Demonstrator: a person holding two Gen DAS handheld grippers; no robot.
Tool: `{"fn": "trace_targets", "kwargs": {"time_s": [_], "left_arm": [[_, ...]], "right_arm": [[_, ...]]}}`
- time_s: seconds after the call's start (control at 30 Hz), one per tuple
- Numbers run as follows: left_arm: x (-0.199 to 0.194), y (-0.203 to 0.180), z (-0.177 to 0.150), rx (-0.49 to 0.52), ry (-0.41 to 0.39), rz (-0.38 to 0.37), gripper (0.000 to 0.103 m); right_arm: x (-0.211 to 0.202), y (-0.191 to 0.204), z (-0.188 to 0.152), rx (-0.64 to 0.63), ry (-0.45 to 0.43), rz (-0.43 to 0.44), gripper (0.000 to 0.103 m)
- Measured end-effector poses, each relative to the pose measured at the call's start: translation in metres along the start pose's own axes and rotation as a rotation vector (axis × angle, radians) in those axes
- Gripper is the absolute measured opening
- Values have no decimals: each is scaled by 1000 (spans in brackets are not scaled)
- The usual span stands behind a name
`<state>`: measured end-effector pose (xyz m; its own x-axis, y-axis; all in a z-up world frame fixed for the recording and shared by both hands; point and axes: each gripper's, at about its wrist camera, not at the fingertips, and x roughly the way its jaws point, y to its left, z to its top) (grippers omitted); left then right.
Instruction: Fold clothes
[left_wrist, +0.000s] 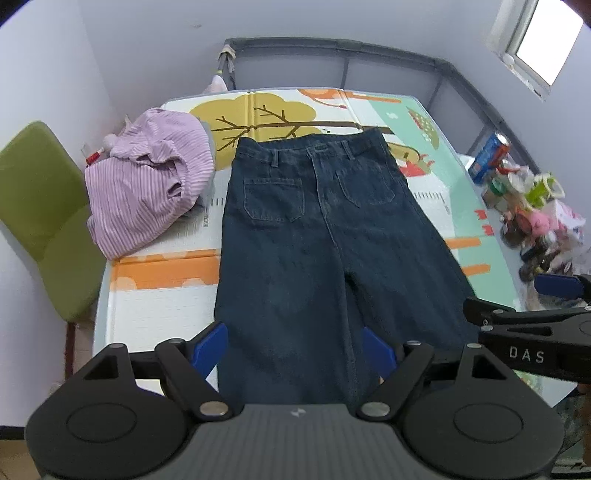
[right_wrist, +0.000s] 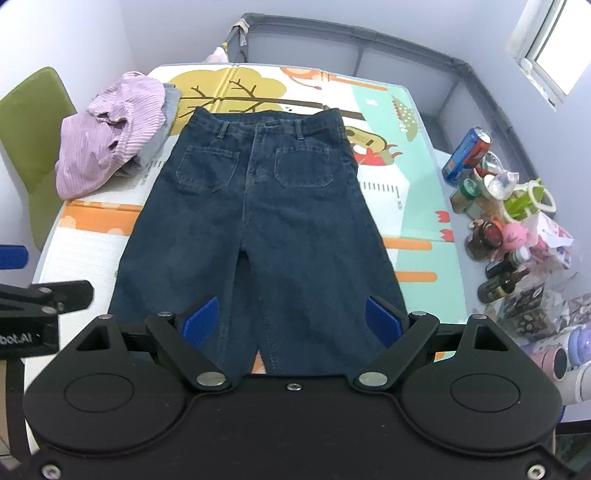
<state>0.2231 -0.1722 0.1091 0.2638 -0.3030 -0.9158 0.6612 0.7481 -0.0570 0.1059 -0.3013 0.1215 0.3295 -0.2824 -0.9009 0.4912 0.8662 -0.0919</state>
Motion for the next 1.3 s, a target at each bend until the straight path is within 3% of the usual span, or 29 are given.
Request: {"fn": "trace_targets", "kwargs": {"time_s": [0.3,0.63,0.97,1.3], "left_arm": [[16,8,31,14,-37,-13,79],[71,16,66,-13,-28,-114,59],[137,4,102,-52,-35,-145,46],[218,-39,138,-27,-37,-169,20]], "right_arm": [[3,-18,42,63,-32,-12,86],[27,-31,89,66,-93,-52,86],[116,-65,130,67,-56,-47,84],[242,-109,181,62,-32,11,80]]}}
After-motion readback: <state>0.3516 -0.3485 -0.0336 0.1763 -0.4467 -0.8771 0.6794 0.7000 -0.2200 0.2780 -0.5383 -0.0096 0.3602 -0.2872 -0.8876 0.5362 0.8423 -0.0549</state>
